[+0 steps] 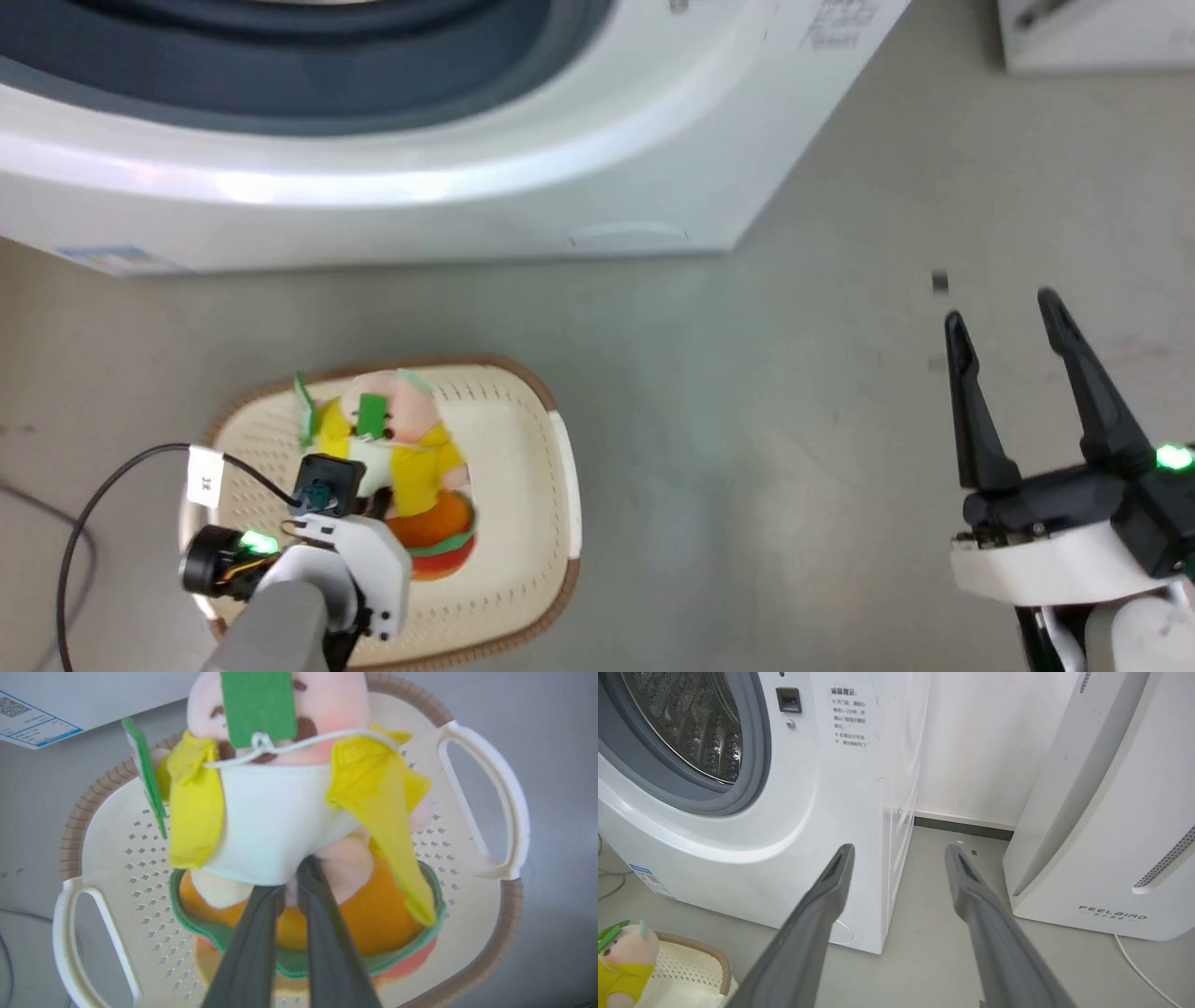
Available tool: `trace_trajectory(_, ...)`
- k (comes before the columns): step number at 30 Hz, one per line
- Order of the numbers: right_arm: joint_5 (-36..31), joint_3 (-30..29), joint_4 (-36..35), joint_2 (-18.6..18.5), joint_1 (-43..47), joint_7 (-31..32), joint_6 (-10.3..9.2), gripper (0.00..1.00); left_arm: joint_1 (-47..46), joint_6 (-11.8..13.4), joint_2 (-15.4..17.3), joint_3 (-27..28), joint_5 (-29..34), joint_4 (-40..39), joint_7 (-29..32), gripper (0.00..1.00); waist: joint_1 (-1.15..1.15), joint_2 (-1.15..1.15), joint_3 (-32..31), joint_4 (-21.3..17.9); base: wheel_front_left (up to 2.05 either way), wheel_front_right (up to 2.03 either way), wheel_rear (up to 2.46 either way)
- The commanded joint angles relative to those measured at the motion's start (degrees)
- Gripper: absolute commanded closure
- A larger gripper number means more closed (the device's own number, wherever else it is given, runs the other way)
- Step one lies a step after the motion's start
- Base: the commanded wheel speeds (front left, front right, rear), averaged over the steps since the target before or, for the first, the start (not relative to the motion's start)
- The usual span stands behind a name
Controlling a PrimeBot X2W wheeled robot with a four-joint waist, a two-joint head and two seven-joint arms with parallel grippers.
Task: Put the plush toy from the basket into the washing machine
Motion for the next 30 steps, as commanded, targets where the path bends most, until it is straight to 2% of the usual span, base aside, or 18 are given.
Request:
trace_trajectory(1, 0.4, -0.2, 0.4, 0.1, 0.6, -0.3, -0.05, 0.0, 1.0, -0.2, -0.3, 0.5, -0.5, -1.6, -0.3, 1.0, 0.0, 0.0, -4.3, 1.5, 0.0, 0.0, 0.0)
trace_trajectory(9, 1.4, -0.3, 1.6, 0.1, 3.0, -0.3, -0.05, 0.0, 8.8, 1.9, -1.6, 2.3, -0.9, -16.2, -0.3, 1.0, 0.0, 0.0, -11.1, 2.3, 0.0, 0.0, 0.0)
trace_trajectory(17, 2.0, -0.3, 2.2, 0.1, 5.1, -0.3, -0.05, 0.0, 15.3, 3.9, -2.3, 4.5, -0.4, -32.4, -0.3, 1.0, 0.0, 0.0, -14.7, 2.1, 0.0, 0.0, 0.0)
trace_trajectory(24, 2.6, 0.1, 1.8, 0.1, 5.0, -0.3, -0.05, 0.0, 16.1, 4.8, -2.1, 7.3, -0.8, -43.8, -0.3, 1.0, 0.0, 0.0, -14.0, 0.6, 0.0, 0.0, 0.0)
trace_trajectory(30, 3.2, 0.4, 1.1, 0.1, 4.0, -0.3, -0.05, 0.0, 10.9, 4.7, 0.2, 9.3, -1.1, -48.5, 0.2, 1.0, 0.0, 0.0, -10.0, -1.4, 0.0, 0.0, 0.0)
